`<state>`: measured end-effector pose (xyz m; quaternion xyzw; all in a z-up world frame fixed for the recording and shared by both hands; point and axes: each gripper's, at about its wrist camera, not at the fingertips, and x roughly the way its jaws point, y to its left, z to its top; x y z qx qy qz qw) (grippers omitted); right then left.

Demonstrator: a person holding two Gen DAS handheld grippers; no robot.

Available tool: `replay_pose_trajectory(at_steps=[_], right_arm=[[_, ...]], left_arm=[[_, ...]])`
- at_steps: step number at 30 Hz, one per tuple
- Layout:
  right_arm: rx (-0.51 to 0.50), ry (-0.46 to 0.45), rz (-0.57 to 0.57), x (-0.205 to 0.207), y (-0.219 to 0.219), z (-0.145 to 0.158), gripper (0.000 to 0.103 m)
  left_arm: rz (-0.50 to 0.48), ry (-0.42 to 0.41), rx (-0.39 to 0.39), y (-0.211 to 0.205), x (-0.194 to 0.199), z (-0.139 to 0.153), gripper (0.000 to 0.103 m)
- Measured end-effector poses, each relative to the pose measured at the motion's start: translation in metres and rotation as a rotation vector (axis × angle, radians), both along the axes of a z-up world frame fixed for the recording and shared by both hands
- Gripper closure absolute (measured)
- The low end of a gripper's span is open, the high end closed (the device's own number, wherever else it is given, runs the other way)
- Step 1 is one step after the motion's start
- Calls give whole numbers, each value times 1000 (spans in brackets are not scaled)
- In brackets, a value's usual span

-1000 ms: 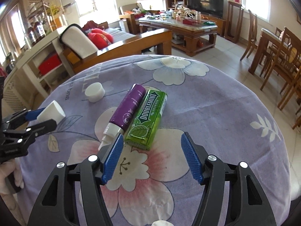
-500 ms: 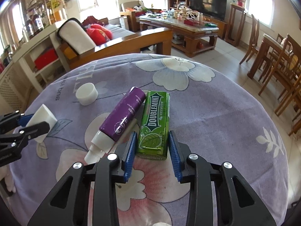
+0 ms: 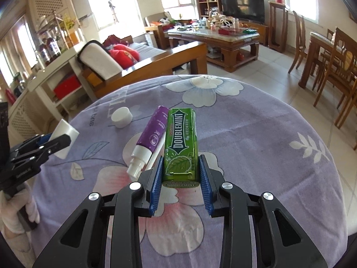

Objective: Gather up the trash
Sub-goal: 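Grasp the green Doublemint gum pack with the right tool, then carry the gum pack over the black bin while the left tool carries the white cylinder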

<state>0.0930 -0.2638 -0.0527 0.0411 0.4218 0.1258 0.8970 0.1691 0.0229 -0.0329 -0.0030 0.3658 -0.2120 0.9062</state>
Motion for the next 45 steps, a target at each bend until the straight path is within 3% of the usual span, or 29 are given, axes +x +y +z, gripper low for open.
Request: replay_pose_trajectory(at_steps=[10, 25, 45], right_arm=[[92, -60, -32, -81, -47, 25, 72], [128, -139, -209, -212, -185, 41, 72], [138, -106, -533, -360, -377, -3, 72]], left_arm=[[-109, -75, -17, -55, -53, 31, 63], [-383, -130, 6, -218, -124, 42, 63], [-698, -106, 32, -397, -192, 8, 63]])
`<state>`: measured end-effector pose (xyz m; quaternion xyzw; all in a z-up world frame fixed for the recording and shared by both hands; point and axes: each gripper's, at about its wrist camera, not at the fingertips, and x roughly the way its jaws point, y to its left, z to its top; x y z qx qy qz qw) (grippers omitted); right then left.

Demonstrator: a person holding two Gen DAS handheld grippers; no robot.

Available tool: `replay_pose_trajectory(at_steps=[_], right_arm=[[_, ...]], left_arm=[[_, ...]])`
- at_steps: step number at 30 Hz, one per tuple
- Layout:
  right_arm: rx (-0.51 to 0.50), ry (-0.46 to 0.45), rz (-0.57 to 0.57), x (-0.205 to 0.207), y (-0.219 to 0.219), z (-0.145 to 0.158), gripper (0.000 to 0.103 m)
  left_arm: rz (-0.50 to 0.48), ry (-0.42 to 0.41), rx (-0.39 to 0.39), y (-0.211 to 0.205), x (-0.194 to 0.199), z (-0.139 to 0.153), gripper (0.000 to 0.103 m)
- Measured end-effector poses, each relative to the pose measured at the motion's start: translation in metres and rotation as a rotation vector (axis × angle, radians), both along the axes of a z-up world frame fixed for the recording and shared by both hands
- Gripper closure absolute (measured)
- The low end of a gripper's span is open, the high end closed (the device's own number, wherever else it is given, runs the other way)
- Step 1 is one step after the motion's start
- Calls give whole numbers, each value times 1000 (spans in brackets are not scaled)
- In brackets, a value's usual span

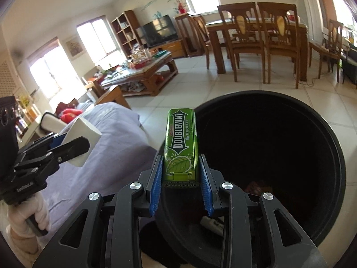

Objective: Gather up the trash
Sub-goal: 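Carry the gum pack over the black bin while the left tool carries the white cylinder, then open both tools to drop the gum pack and white cylinder into the bin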

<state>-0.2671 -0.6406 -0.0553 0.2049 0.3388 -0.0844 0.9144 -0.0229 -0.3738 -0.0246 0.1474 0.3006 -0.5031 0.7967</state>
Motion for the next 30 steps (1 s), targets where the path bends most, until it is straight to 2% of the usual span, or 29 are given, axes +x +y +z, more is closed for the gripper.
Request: replay_pose_trajectory(at_steps=[7, 13, 24, 30], right_arm=[[2, 40, -67, -34, -38, -23, 72], [14, 66, -107, -53, -59, -41, 72], [-48, 74, -125, -63, -62, -51, 71], [-51, 73, -121, -55, -58, -48, 74]], left_arm=[[-101, 15, 31, -48, -22, -19, 63], [-138, 27, 74, -74, -33, -39, 63], [-158, 37, 134, -98, -41, -57, 63], [-164, 36, 153, -102, -43, -60, 62]])
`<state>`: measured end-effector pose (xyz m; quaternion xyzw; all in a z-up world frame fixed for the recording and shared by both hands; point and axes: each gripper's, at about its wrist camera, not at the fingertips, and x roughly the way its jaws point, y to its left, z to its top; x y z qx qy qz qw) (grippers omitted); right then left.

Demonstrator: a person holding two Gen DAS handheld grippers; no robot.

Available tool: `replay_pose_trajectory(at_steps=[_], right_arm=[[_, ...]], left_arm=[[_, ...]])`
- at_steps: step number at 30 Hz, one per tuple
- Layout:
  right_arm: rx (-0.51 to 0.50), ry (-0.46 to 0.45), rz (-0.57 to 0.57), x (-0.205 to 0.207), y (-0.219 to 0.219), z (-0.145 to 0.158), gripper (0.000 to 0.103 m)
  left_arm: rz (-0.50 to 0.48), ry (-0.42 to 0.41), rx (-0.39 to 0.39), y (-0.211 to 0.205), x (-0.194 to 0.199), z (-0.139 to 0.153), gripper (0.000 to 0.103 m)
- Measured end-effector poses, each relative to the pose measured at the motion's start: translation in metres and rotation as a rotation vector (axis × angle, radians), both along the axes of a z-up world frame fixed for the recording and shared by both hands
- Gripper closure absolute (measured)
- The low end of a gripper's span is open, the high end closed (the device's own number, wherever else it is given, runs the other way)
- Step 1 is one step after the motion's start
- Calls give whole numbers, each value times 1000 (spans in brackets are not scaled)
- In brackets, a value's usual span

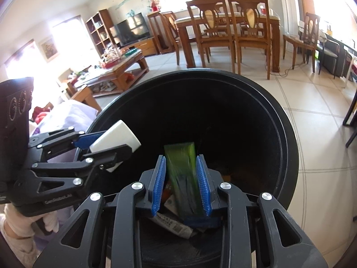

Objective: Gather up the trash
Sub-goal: 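Open both tools to drop the gum pack and white cylinder into the bin, then move both tools back over the table toward the remaining trash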

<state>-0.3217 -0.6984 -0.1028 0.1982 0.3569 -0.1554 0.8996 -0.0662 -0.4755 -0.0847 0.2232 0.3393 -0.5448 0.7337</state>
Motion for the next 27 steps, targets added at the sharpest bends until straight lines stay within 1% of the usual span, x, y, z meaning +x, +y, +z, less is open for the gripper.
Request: replay_pose_trajectory(at_steps=[11, 12, 13, 14, 15, 16, 17, 18, 19, 20, 22, 23, 24, 27], right_arm=[[3, 0, 2, 9, 2, 3, 74], [3, -2, 1, 8, 3, 4, 74], [3, -1, 0, 9, 3, 4, 74], [4, 1, -1, 9, 2, 4, 74], [8, 2, -1, 9, 2, 4, 73], [10, 1, -1, 9, 3, 5, 70], [10, 0, 0, 11, 2, 6, 63], [7, -1, 1, 12, 2, 8, 60], [4, 0, 0, 13, 4, 9, 53], [3, 0, -3, 14, 5, 11, 48], [-2, 1, -6, 16, 9, 13, 44], [-4, 2, -5, 17, 11, 14, 44], [-6, 2, -3, 19, 14, 15, 44], [-15, 3, 5, 25, 23, 19, 44]], left_arm=[[-11, -16, 19, -3, -7, 0, 61], [-9, -17, 18, -3, -7, 0, 56], [-7, -21, 17, -1, -7, 0, 48], [-5, -27, 11, 0, -7, 2, 43], [-2, -30, 6, 1, -7, 4, 41], [1, -34, 2, 3, -8, 5, 38], [4, -37, -4, 5, -9, 6, 35], [7, -43, -11, 8, -9, 9, 32], [10, -47, -16, 10, -9, 9, 30], [15, -54, -20, 13, -9, 11, 23], [33, -70, -37, 22, -8, 16, 16], [41, -75, -45, 26, -7, 18, 11], [54, -82, -57, 32, -6, 22, 10], [95, -102, -98, 53, 1, 32, 9]])
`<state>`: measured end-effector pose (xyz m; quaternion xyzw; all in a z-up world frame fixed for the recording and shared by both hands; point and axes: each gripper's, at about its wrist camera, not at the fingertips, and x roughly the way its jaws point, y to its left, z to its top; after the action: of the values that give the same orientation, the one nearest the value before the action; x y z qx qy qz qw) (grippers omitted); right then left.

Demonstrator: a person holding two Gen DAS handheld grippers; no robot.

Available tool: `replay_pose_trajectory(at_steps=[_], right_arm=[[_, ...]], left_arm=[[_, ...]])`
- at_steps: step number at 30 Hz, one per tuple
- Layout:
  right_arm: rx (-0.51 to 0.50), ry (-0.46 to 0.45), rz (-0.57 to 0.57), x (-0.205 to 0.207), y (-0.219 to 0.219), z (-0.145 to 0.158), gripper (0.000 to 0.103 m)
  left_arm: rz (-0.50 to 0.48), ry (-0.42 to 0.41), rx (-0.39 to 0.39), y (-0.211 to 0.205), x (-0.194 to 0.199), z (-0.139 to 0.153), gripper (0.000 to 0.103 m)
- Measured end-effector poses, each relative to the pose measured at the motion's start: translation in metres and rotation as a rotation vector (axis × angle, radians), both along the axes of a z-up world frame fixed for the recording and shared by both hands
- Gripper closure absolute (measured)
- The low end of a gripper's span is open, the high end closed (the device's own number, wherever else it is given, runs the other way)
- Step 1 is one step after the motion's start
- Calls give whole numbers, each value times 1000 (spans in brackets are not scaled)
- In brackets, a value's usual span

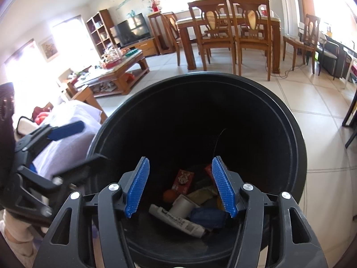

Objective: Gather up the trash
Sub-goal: 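Move both tools back over the table toward the remaining trash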

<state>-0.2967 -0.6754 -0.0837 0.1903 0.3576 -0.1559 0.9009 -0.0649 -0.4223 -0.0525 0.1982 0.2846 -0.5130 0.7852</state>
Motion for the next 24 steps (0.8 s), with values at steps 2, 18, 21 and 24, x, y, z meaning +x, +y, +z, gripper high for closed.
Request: replay_pose_trajectory(at_steps=[2, 18, 21, 24], right_arm=[[-10, 0, 10, 6, 9, 4, 44], [-57, -25, 200, 96, 123, 39, 44], [-57, -31, 250, 121, 153, 46, 41], [-64, -39, 300, 146, 185, 51, 37]], left_arm=[[34, -12, -23, 16, 8, 7, 9], [326, -30, -131, 161, 77, 43, 5], [390, -24, -141, 194, 92, 44, 5], [448, -14, -151, 224, 104, 45, 5]])
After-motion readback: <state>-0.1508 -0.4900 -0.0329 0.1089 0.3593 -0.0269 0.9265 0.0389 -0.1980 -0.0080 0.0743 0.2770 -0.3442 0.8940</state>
